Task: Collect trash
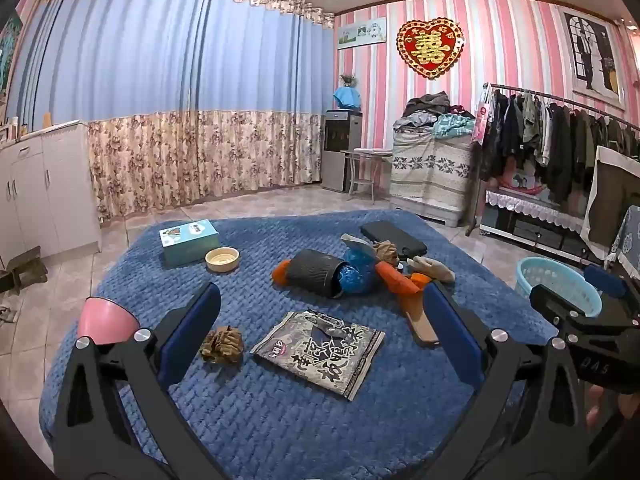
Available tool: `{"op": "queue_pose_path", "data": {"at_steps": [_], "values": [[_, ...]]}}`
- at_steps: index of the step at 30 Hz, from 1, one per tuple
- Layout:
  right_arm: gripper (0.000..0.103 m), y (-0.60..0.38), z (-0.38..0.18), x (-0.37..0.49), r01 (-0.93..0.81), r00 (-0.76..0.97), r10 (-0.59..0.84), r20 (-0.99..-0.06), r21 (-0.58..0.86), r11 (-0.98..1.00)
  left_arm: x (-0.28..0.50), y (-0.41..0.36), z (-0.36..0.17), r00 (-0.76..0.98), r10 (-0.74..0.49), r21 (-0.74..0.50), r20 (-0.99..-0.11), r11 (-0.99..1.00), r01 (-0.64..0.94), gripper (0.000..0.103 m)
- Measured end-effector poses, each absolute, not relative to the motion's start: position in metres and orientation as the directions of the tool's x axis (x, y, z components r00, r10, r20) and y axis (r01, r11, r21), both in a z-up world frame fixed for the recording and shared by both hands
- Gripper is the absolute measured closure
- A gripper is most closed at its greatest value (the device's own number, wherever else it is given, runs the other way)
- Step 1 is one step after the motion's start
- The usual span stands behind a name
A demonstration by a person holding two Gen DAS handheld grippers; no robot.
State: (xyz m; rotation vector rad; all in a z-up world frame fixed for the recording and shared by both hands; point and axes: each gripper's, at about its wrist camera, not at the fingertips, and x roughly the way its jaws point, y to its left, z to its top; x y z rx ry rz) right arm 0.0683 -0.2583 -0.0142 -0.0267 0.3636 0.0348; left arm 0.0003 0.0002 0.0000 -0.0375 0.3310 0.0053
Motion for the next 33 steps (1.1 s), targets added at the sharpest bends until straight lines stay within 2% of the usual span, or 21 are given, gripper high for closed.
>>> {"op": "queue_pose_path", "data": {"at_steps": [33], "values": [[0.004, -0.277, 0.001, 0.062, -0.018, 0.938, 0.008, -0.346, -0.026, 1.0, 0.0, 0.0, 0.0, 0.948, -0.001, -0.035, -0.319, 0.999, -0.011, 0.005]]}}
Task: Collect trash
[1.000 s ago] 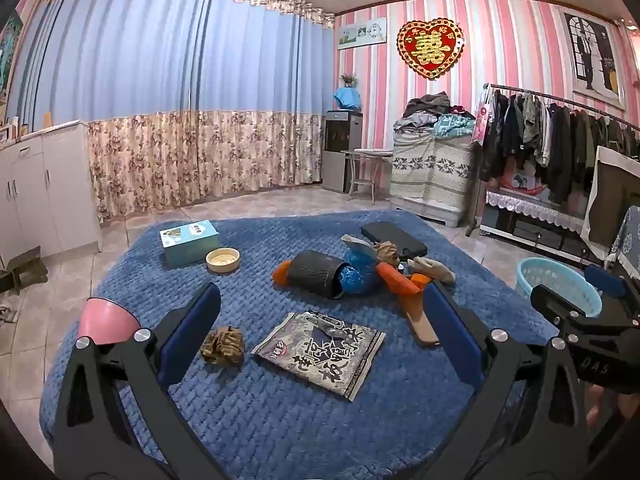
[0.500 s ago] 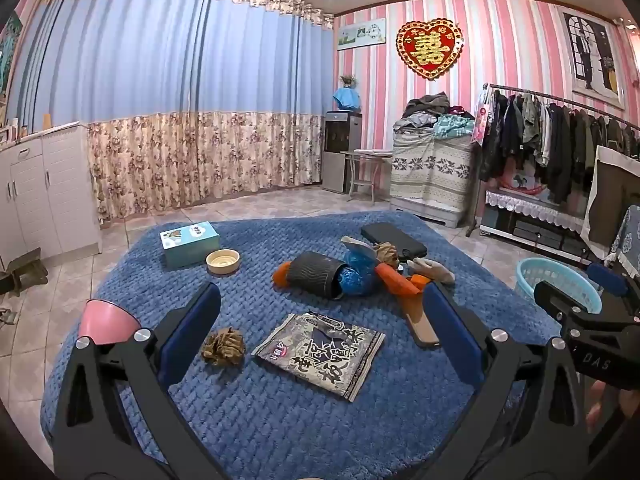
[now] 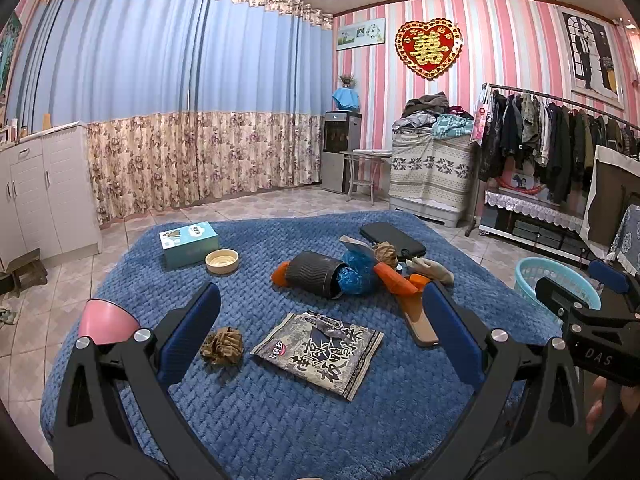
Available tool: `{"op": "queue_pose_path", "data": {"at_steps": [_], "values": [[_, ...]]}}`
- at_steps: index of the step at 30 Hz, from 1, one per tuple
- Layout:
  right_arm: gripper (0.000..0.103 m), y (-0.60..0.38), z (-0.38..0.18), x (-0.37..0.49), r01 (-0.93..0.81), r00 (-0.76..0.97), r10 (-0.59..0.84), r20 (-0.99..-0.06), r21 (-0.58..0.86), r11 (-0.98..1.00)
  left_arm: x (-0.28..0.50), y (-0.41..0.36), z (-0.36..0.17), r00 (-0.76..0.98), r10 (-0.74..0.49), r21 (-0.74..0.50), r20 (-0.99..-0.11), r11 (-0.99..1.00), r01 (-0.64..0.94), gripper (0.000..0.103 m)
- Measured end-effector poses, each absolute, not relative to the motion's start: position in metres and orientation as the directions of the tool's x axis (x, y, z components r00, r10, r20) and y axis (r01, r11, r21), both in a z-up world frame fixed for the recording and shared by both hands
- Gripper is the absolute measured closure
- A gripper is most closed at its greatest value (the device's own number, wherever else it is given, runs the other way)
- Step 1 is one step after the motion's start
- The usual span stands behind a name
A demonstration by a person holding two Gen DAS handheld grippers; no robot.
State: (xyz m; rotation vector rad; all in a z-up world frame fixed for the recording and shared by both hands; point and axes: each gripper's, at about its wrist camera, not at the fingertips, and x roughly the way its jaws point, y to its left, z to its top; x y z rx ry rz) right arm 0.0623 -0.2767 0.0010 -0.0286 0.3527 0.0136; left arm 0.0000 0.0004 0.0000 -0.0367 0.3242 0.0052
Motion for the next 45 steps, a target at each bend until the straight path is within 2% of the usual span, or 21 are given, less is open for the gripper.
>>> {"op": "queue_pose_path", "data": {"at_steps": [45], "values": [[0.004, -0.276, -0.001, 0.062, -0.02, 0.94, 0.008, -0.341, -0.032, 0.999, 0.0, -0.011, -0.003, 0.95, -0.007, -0.025, -0.311, 1.0, -0.001, 0.005]]}}
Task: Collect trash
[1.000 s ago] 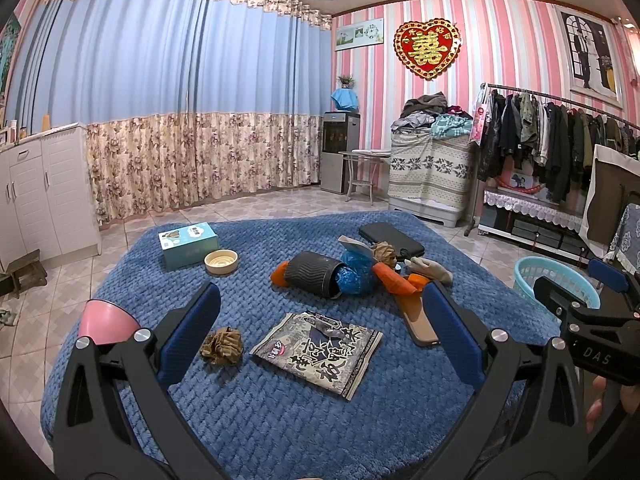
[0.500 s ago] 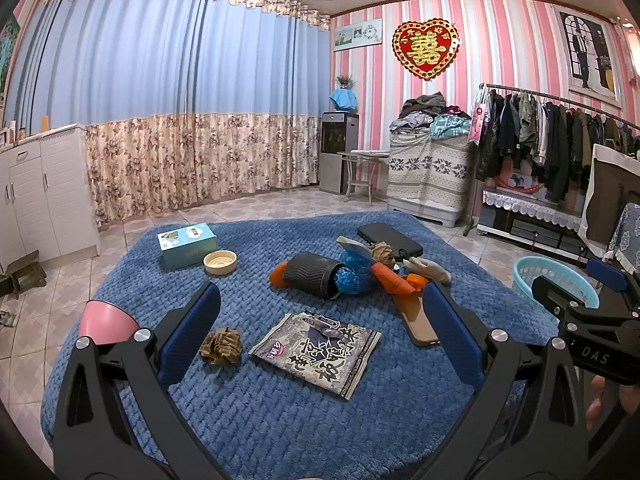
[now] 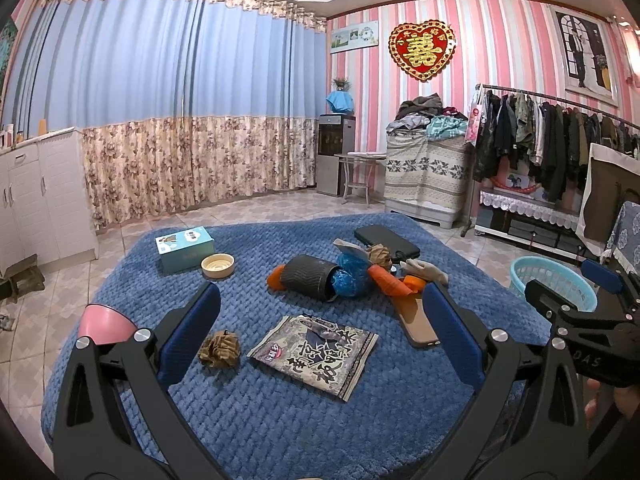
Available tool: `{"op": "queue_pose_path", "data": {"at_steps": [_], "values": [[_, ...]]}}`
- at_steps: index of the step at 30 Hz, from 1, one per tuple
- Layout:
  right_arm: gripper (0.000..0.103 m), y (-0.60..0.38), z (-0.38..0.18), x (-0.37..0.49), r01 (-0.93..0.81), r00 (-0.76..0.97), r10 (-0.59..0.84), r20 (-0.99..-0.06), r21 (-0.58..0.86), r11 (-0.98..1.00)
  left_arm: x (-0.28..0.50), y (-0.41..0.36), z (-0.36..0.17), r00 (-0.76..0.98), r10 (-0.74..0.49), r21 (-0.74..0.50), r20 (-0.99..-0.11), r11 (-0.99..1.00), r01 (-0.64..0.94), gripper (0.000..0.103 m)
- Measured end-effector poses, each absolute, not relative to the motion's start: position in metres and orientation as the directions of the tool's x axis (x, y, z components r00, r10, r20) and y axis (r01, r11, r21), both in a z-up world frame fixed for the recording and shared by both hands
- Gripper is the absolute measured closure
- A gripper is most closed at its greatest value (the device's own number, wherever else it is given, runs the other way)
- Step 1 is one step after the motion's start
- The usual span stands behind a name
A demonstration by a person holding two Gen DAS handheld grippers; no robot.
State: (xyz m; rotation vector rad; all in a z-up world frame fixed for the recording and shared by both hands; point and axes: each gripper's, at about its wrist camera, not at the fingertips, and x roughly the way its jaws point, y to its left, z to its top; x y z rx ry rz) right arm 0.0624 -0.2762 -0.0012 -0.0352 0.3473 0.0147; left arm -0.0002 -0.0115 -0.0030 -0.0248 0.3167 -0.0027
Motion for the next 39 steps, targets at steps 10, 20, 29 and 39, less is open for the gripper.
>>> {"op": "queue_pose_path", "data": {"at_steps": [10, 20, 29, 39], "values": [[0.004, -0.281, 0.002, 0.061, -0.018, 0.94, 0.008, -0.341, -0.024, 1.0, -0.002, -0.01, 0.002, 0.946, -0.018, -0.032, -0.323, 0.999, 0.009, 0.005], [0.004, -0.281, 0.002, 0.062, -0.011, 0.938, 0.004, -0.346, -0.02, 1.0, 0.006, 0.005, -0.01, 0.939, 0.005, -0.025, -0.344, 1.0, -0.014, 0.005], [0.004, -0.279, -0.006, 0.075, -0.007, 0.941, -0.01, -0.337, -0.051, 0.999, 0.009, 0.034, -0.034, 0.918, 0.05, -0.011, -0.393, 0.998, -0.059, 0.005], [0.004, -0.272, -0.026, 0.098, -0.019, 0.913, 0.003, -0.408, -0.035, 0.999, 0.036, 0.072, -0.072, 0.88, 0.131, 0.018, -0.457, 0.99, -0.138, 0.005]]}}
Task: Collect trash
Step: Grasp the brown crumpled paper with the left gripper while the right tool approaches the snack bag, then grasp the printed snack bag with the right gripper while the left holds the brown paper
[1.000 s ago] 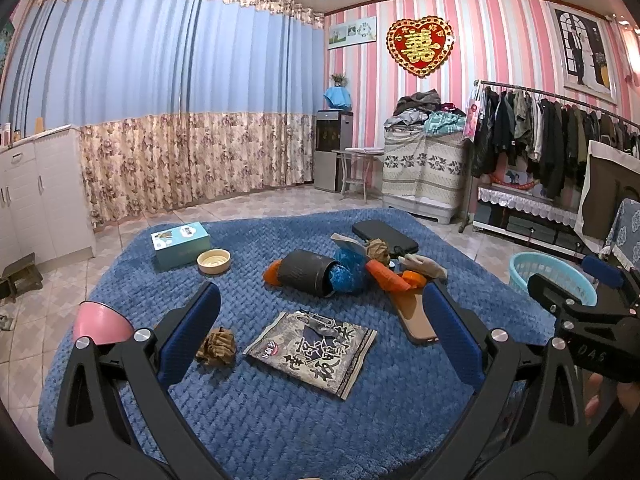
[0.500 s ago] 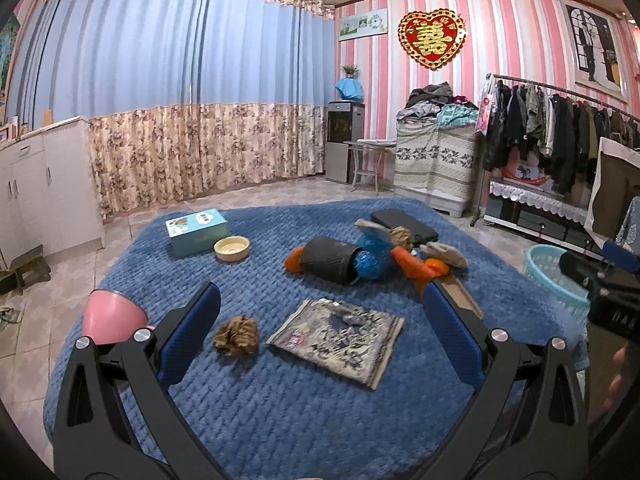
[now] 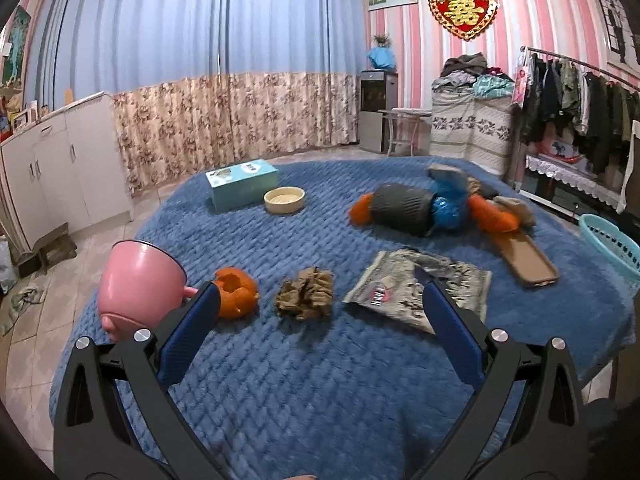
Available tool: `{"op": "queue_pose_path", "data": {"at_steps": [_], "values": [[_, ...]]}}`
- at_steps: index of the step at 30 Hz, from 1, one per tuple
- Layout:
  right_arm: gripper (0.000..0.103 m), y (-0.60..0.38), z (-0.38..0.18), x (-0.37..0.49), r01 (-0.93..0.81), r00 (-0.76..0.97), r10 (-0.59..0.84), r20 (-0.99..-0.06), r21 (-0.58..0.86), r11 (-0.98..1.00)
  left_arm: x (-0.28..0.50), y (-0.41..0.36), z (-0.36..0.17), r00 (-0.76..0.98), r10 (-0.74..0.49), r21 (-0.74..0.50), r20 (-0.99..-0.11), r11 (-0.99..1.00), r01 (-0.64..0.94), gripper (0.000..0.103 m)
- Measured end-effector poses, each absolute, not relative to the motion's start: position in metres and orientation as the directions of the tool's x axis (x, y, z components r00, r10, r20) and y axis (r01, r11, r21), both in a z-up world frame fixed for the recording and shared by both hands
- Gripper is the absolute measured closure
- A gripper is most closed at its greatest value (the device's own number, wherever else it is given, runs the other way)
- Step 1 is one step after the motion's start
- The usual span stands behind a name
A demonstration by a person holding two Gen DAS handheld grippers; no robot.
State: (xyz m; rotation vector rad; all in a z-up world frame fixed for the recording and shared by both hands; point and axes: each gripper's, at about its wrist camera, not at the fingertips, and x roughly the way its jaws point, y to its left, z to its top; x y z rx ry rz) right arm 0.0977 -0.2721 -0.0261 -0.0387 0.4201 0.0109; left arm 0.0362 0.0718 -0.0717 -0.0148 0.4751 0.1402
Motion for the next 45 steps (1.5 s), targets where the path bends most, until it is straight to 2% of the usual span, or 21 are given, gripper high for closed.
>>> {"op": "queue_pose_path", "data": {"at_steps": [3, 8, 12, 17, 18, 22, 26, 30, 37, 38, 41, 42, 45], "values": [[0.004, -0.274, -0.035, 0.107, 0.023, 0.893, -0.035, -0.45, -0.032, 0.999, 0.054, 0.082, -0.078, 0.866, 0.121, 0.003, -0.485, 0.991, -0.136, 0.005], [0.004, -0.279, -0.044, 0.116, 0.07, 0.881, -0.077, -0.467, -0.034, 0.997, 0.076, 0.091, -0.087, 0.848, 0.112, -0.015, -0.518, 0.99, -0.14, 0.008], [0.004, -0.275, -0.047, 0.121, 0.046, 0.877, -0.06, -0.477, -0.042, 0.998, 0.092, 0.091, -0.096, 0.83, 0.083, 0.001, -0.552, 0.995, -0.098, 0.033], [0.004, -0.256, -0.049, 0.128, -0.003, 0.875, -0.02, -0.484, -0.046, 0.999, 0.111, 0.098, -0.108, 0.797, 0.025, -0.054, -0.603, 0.996, -0.072, 0.061], [0.004, -0.252, -0.051, 0.129, -0.016, 0.874, -0.009, -0.486, -0.047, 0.999, 0.113, 0.099, -0.11, 0.79, 0.02, -0.058, -0.613, 0.996, -0.07, 0.073], [0.004, -0.23, -0.065, 0.141, -0.09, 0.841, 0.052, -0.539, -0.044, 0.995, 0.11, 0.098, -0.107, 0.796, 0.009, -0.053, -0.606, 0.997, -0.052, 0.077], [0.004, -0.206, -0.066, 0.144, -0.15, 0.828, 0.094, -0.553, -0.057, 0.987, 0.098, 0.102, -0.092, 0.817, 0.016, -0.046, -0.577, 0.998, -0.052, 0.077], [0.004, -0.178, -0.066, 0.154, -0.211, 0.814, 0.138, -0.564, -0.066, 0.975, 0.086, 0.114, -0.073, 0.837, 0.051, -0.043, -0.545, 0.995, -0.088, 0.077], [0.006, -0.139, -0.088, 0.184, -0.29, 0.748, 0.167, -0.642, -0.09, 0.953, 0.075, 0.139, -0.058, 0.848, 0.096, -0.033, -0.522, 0.991, -0.132, 0.077], [0.007, -0.137, -0.09, 0.186, -0.296, 0.74, 0.168, -0.651, -0.09, 0.951, 0.074, 0.143, -0.058, 0.848, 0.096, -0.04, -0.521, 0.99, -0.137, 0.077], [0.02, -0.128, -0.101, 0.195, -0.323, 0.708, 0.178, -0.683, -0.088, 0.942, 0.074, 0.153, -0.056, 0.848, 0.099, -0.052, -0.52, 0.988, -0.147, 0.077], [0.027, -0.126, -0.104, 0.198, -0.329, 0.697, 0.182, -0.694, -0.084, 0.941, 0.074, 0.155, -0.056, 0.848, 0.099, -0.053, -0.52, 0.988, -0.148, 0.077], [0.057, -0.127, -0.111, 0.207, -0.35, 0.651, 0.228, -0.724, -0.02, 0.936, 0.074, 0.157, -0.057, 0.847, 0.093, -0.062, -0.523, 0.987, -0.146, 0.077]]}}
